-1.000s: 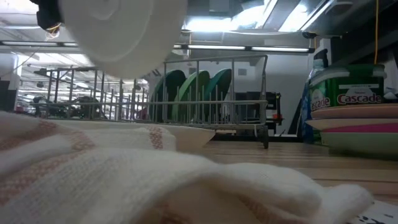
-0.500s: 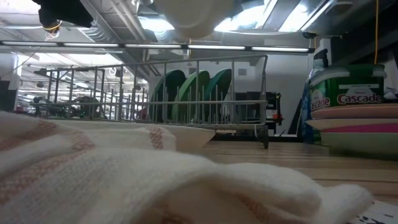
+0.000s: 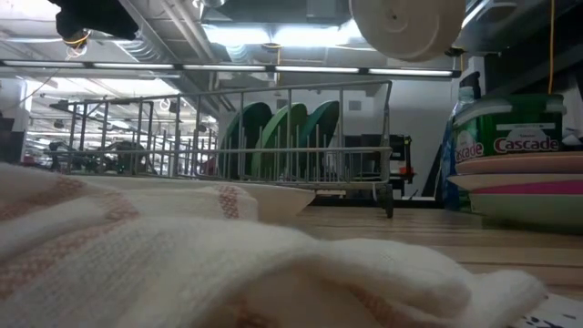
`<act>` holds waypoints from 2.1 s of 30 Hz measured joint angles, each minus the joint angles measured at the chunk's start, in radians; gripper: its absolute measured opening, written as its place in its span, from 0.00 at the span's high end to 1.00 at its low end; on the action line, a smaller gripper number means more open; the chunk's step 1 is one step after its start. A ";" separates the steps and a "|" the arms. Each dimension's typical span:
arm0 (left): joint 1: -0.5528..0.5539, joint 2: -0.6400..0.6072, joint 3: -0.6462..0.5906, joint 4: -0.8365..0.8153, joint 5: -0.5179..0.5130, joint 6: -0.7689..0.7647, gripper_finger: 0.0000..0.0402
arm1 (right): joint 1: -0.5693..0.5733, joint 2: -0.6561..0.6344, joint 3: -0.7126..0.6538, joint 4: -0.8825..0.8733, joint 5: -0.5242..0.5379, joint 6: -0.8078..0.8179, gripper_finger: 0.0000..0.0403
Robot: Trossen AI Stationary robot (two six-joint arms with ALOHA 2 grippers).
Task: Sort dishes
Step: Put the white plate in the dish rack
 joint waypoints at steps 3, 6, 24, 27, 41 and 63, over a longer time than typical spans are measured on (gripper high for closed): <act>0.000 0.000 0.000 0.000 -0.002 0.000 0.78 | -0.014 -0.054 -0.071 0.021 0.011 0.003 0.96; 0.000 0.000 0.000 0.000 -0.004 0.000 0.78 | -0.032 -0.120 -0.198 0.009 0.030 0.052 0.96; 0.000 0.005 -0.001 0.002 -0.013 -0.004 0.78 | -0.212 -0.667 -1.143 1.006 0.092 -0.050 0.96; 0.000 0.010 -0.001 0.002 -0.013 -0.020 0.78 | -0.257 -0.729 -1.260 1.251 0.038 -0.127 0.96; 0.000 0.026 -0.001 0.003 -0.028 -0.068 0.78 | -0.551 -0.702 -1.622 2.125 -0.242 -0.107 0.96; 0.000 0.033 -0.001 0.003 -0.047 -0.098 0.78 | -0.698 -0.254 -1.683 2.830 -0.228 0.203 0.96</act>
